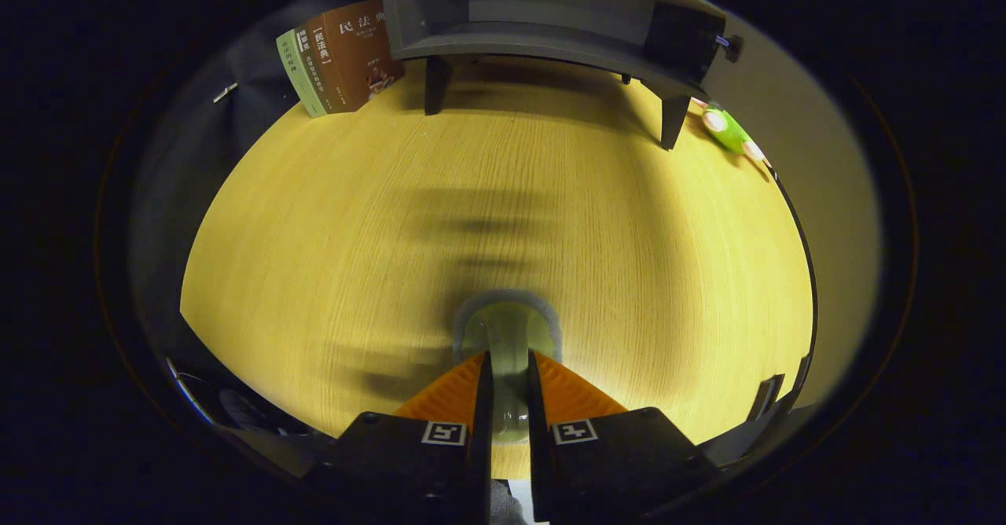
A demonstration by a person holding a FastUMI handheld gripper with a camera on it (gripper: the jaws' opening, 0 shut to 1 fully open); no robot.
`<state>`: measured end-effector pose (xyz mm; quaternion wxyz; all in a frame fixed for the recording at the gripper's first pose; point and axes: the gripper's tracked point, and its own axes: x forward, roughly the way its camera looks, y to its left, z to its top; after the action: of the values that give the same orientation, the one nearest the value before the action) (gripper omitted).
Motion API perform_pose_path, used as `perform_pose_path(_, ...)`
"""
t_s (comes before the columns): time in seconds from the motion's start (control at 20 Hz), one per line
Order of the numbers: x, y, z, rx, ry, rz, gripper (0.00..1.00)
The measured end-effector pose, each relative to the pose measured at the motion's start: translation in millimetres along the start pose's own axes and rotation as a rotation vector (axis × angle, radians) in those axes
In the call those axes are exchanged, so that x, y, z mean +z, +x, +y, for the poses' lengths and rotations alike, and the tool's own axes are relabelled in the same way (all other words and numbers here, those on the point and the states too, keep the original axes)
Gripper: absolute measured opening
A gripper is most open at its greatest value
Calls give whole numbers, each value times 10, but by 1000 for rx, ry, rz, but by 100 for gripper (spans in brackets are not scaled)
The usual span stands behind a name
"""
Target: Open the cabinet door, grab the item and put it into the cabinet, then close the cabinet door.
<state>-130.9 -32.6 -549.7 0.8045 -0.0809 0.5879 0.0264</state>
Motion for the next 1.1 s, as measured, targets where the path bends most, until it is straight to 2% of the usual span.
perform_pose_path(0.05,17,-3,-5,1,-23,-8,25)
perform_pose_path(0.1,7,10,-6,4,-36,0,14)
perform_pose_path(0.3,22,-1,-23,10,-18,7,13)
perform_pose_path(0.45,320,-224,-31,10,91,-82,13)
perform_pose_path(0.7,1256,-900,-147,-21,161,-346,13)
perform_pose_path(0.95,2374,-1676,-277,-56,143,-680,13)
perform_pose_path(1.0,2742,-1859,-391,-64,148,-736,13)
perform_pose_path(1.1,3145,-2048,-496,-63,171,-809,13)
